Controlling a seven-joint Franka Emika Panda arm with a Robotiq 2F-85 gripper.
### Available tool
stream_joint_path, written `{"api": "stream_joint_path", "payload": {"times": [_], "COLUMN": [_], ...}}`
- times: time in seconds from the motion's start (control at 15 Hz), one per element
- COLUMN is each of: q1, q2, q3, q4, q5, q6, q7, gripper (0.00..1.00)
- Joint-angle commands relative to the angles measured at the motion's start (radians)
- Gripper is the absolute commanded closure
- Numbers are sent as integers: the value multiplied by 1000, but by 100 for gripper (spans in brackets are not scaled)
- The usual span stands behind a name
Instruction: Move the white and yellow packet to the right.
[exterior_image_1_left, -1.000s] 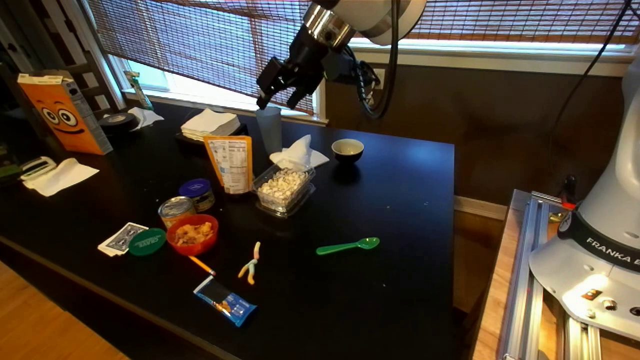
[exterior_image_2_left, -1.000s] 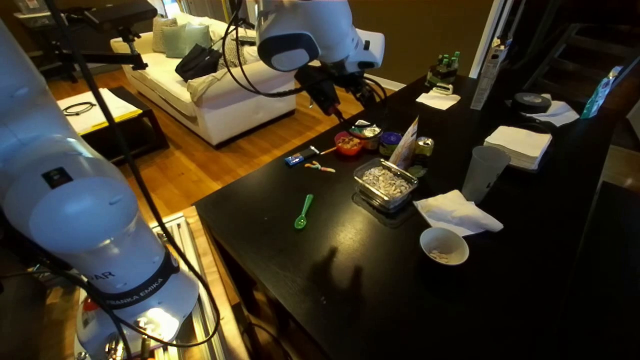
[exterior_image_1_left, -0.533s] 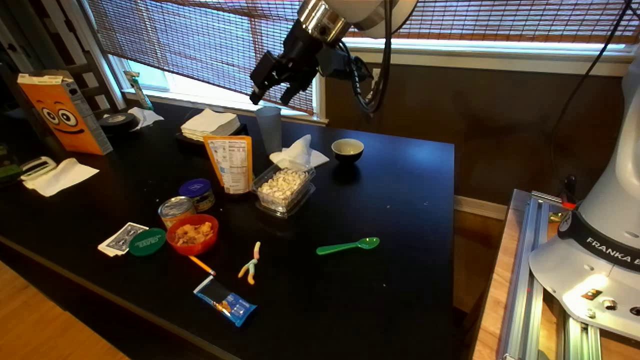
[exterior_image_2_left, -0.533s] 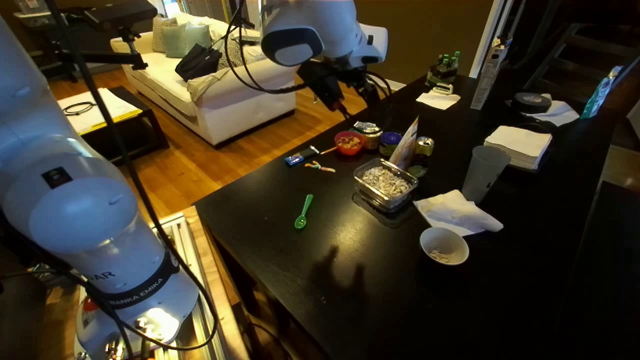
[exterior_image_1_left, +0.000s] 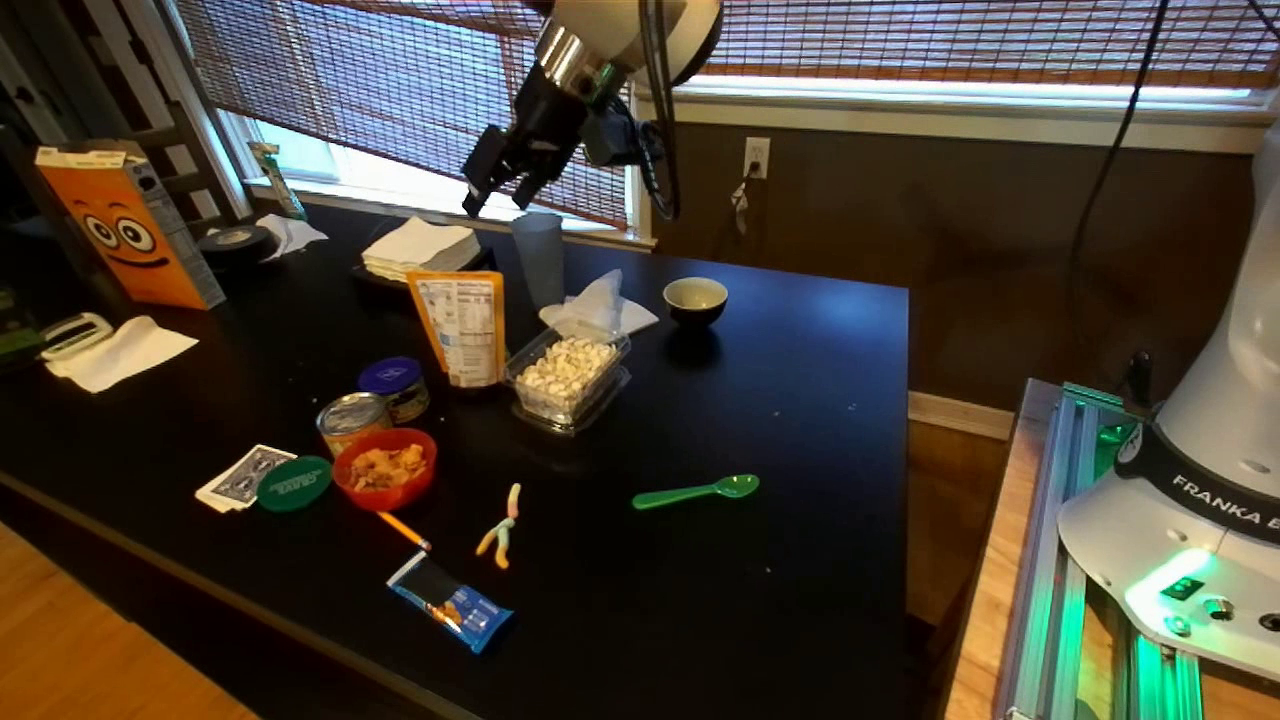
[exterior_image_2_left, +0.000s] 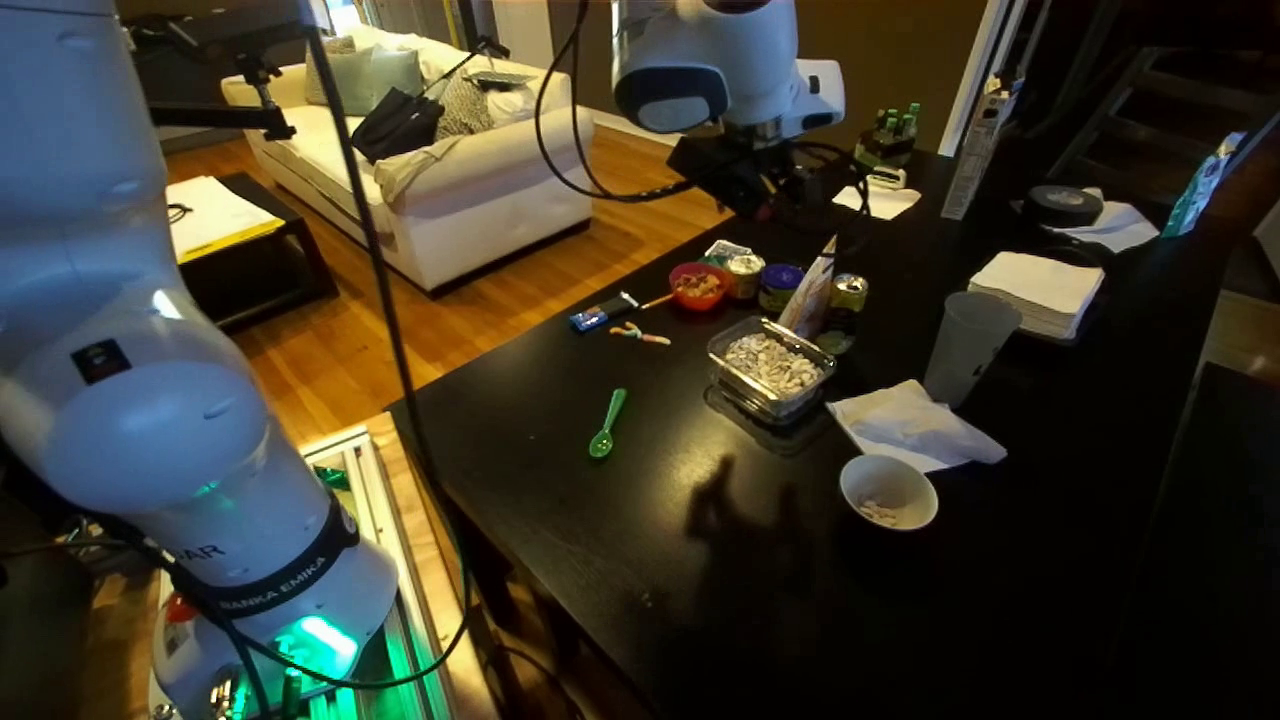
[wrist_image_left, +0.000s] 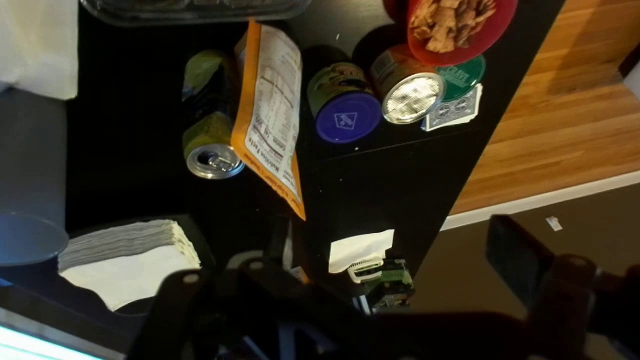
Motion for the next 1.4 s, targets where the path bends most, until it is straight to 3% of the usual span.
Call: {"api": "stream_joint_path", "payload": {"times": [0.0,0.53,0.6,0.93,1.0,1.33], "q1": [-79,-152,-153,-146,-221,-306], "q2": [179,402,418,467,464,455], "q3": [42,60,60,49,141,258], "q4": [191,407,419,455,450,446], "q5": [102,66,62,39,-44,-154], "q6": [-22,-106,-115,-158,-130,-112], "q7": [-193,-218,-218,-219,-181,-174], "gripper": [0,0,18,56,62,97]}}
